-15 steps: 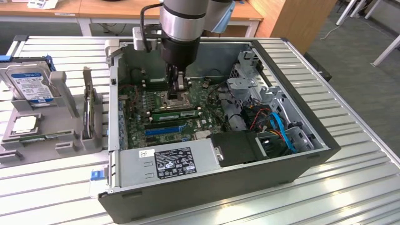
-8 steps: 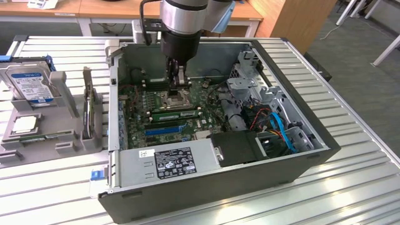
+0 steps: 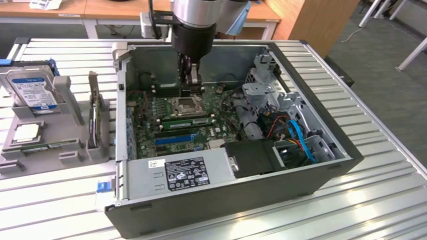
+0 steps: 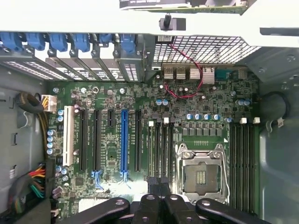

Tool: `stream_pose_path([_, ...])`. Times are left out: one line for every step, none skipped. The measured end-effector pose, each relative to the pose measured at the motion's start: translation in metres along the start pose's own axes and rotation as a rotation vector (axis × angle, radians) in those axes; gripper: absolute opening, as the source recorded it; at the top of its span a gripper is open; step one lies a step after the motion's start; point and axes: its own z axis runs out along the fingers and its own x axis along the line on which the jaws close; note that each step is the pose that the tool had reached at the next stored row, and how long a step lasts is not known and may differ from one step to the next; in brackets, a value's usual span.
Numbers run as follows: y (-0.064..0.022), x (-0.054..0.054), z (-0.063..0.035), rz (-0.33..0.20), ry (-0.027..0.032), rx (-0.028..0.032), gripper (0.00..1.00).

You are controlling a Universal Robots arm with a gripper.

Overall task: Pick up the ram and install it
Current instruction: 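Press down the ram until it locks into place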

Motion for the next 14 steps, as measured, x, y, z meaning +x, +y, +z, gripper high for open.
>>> stream_pose_path([0.0001, 0.0, -0.0015, 0.0, 0.0, 0.0, 0.1])
stream_pose_path([0.0002, 0.0, -0.003, 0.0, 0.0, 0.0001, 0.1])
stream_pose_path([0.0002, 0.0, -0.0046, 0.0, 0.0, 0.0, 0.1])
stream_pose_path([0.0003, 0.0, -0.0062, 0.0, 0.0, 0.0, 0.1])
stream_pose_path([0.0003, 0.0, -0.0077, 0.0, 0.0, 0.0, 0.1])
stream_pose_path([0.0004, 0.0, -0.0092, 0.0, 0.0, 0.0, 0.1])
stream_pose_path([0.0005, 0.0, -0.0106, 0.0, 0.0, 0.0, 0.1])
stream_pose_path([0.0005, 0.0, -0.0119, 0.0, 0.0, 0.0, 0.1])
stream_pose_path([0.0006, 0.0, -0.0133, 0.0, 0.0, 0.0, 0.1])
stream_pose_path([0.0007, 0.0, -0.0146, 0.0, 0.0, 0.0, 0.1])
stream_pose_path([0.0007, 0.0, -0.0158, 0.0, 0.0, 0.0, 0.1])
stream_pose_path([0.0008, 0.0, -0.0164, 0.0, 0.0, 0.0, 0.1])
stream_pose_path([0.0007, 0.0, -0.0164, 0.0, -0.0002, 0.0001, 0.1])
stream_pose_path([0.0007, 0.0, -0.0164, 0.0, -0.0002, 0.0001, 0.1])
